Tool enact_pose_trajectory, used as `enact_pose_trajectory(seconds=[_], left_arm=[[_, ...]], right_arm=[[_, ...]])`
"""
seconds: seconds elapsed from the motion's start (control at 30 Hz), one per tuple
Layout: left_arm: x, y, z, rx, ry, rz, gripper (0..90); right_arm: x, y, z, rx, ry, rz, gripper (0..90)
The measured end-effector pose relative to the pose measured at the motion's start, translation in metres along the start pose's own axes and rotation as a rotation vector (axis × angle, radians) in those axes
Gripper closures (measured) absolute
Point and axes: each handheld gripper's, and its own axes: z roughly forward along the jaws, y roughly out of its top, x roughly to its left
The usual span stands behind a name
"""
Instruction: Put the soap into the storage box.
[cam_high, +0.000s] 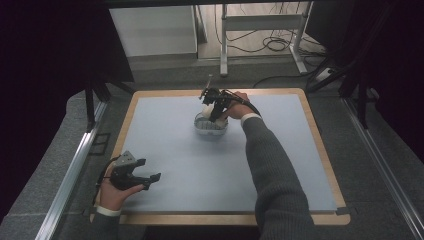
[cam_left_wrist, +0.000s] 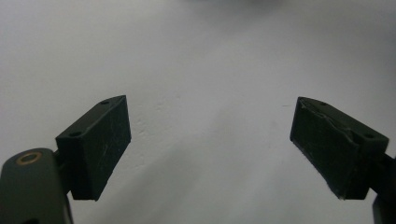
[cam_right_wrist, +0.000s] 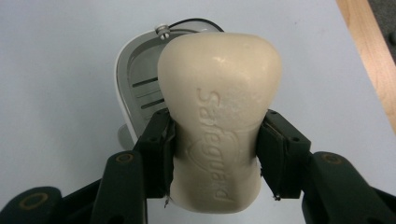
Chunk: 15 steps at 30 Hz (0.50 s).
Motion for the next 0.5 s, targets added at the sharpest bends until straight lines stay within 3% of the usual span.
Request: enact_pose_trajectory(seconds=[0.27,0.37,0.43,0.5], left_arm=[[0.0,-0.001,0.002,0.006,-0.002,0.002,12.9],[0.0,-0.001,0.002,0.007,-0.002,0.002,12.9],[0.0,-0.001,0.001,0.006,-0.001,0.001,12.9],[0.0,-0.001,0.001,0.007,-0.001,0.001,12.9]], right_arm=[[0.006,0.004,0.019,0.043,-0.044,-0.092,48.8],[0.008,0.006,0.022,0.044,-0.044,-0.092,43.9],[0.008,0.008,0.019,0.003,-0.033,-0.046,42.1],[0.009,0.009,0.017,-0.01,-0.047,-0.039,40.2]])
